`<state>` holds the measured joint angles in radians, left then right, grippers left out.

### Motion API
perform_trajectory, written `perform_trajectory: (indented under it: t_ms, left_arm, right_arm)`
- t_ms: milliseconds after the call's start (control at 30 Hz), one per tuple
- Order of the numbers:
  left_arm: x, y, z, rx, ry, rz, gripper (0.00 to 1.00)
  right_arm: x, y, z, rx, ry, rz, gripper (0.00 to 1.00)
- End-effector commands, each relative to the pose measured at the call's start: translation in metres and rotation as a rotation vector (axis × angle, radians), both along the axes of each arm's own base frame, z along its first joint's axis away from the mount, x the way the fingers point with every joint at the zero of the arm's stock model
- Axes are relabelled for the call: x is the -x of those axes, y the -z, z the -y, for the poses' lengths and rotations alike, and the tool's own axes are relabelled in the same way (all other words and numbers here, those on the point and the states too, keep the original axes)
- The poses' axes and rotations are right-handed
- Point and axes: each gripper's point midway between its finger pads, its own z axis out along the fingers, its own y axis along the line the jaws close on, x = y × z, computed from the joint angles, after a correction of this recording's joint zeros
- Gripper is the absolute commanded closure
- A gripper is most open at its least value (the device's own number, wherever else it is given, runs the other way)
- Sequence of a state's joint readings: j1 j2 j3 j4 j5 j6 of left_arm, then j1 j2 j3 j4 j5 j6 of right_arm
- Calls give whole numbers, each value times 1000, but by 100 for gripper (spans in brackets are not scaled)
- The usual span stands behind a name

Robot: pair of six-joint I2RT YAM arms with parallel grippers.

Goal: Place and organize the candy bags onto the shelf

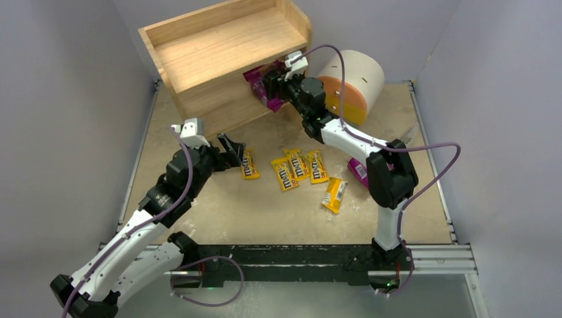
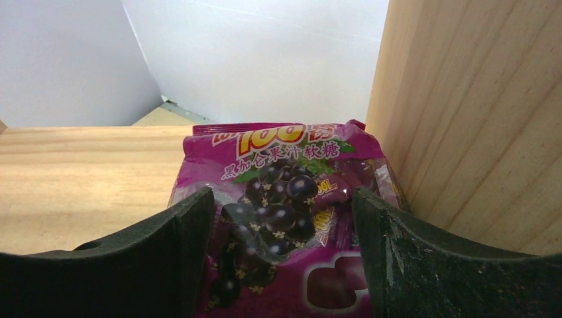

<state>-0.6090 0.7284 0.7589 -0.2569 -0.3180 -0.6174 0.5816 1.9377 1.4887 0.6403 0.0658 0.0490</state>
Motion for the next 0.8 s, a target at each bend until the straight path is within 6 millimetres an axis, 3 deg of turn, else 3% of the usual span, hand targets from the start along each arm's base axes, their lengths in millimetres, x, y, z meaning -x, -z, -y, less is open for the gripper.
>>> perform_trajectory:
  t_ms: [0,133,533,667,767]
  left_arm:
    - [0,-7,-3,15,-13,18,0]
    - [0,-8,-2,17,-7,19,0]
    - [2,-8,4,25,26,15,0]
    - [2,-9,4,27,24,20,0]
    - [3,-10,4,28,28,22,0]
  right_arm:
    - [8,154,29,294,68,-357,21]
    - [2,125,26,269,71,-316,20]
    - [-1,-1,11,107,17,-84,20]
    - [3,-26,16,55,26,-12,19]
    - [5,-34,23,27,56,9,20]
